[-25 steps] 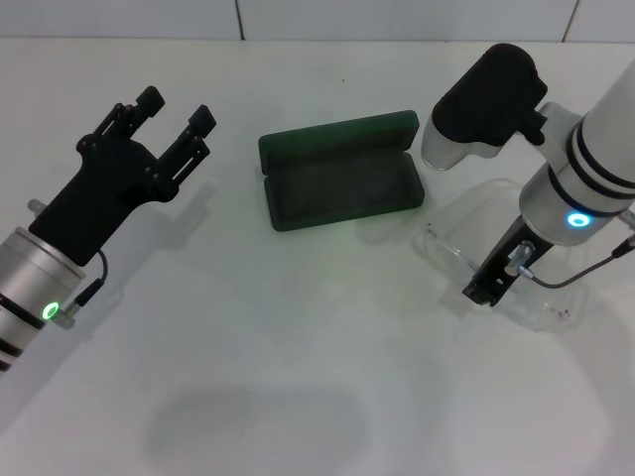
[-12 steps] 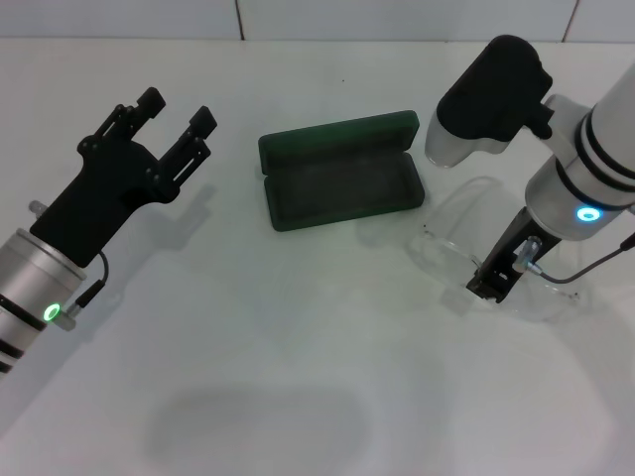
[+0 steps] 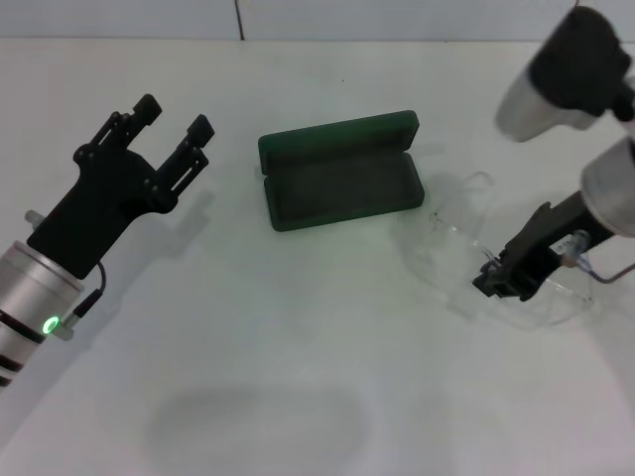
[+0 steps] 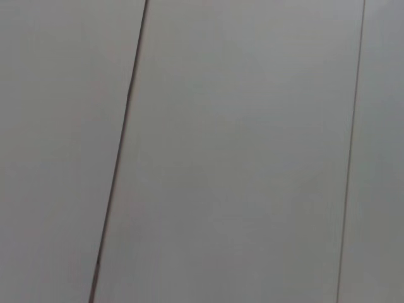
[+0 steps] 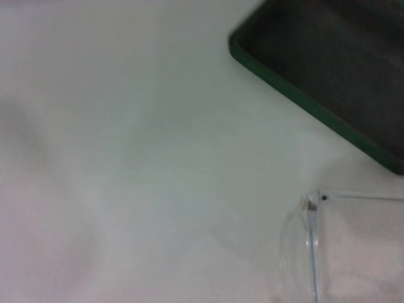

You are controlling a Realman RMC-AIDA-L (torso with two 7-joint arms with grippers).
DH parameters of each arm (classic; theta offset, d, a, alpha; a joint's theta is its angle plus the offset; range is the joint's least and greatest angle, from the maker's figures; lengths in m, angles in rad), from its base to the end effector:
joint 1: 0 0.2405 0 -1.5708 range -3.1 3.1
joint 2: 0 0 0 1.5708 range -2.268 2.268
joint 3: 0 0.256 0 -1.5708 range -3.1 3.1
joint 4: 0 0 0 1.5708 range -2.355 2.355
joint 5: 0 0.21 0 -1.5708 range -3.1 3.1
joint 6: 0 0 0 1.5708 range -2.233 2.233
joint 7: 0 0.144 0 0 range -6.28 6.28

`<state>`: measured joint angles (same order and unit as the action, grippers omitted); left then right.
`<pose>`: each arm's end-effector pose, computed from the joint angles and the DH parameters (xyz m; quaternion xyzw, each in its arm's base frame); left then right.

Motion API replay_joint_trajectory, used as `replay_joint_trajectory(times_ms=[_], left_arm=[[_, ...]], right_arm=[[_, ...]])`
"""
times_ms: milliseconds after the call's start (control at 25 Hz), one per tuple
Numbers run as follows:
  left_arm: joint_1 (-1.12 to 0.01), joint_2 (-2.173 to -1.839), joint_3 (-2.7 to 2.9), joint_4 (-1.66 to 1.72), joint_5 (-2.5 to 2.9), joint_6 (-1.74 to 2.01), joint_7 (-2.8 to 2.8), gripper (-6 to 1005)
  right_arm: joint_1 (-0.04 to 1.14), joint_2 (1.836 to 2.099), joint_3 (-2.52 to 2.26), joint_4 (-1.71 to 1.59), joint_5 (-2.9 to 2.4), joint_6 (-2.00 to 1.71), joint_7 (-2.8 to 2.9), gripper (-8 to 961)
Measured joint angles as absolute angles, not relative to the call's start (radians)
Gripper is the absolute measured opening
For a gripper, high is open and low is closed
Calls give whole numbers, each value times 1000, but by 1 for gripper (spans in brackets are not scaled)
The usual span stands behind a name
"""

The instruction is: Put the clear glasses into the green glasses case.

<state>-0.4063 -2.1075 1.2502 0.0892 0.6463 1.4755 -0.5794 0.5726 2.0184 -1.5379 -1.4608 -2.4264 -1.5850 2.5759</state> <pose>-0.2903 0.2929 -0.0333 -0.7739 -0.2082 -0.4361 0.4093 0.1540 0.3346 -0.0062 -0.9431 0.2636 -0.1609 0.1234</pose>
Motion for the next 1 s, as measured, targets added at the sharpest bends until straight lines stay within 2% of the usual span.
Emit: replay_joint_trajectory(times_ms=[320,760,1000], left_arm=[[-406,-2108,1245,58,589,1511,-571,716],[-399,-2107,1252,55,513,1518,-581,714],[-416,-2083,1366,158,623,1526,-685,713]], right_arm=[[448,2024,-1366,-1463,-2226,-1554,2343,124],[363,2022,-1256,-1248,-1813,-1477,1819,125],[357,2015,-1235,-1099,-1640,-1488,1553,125]])
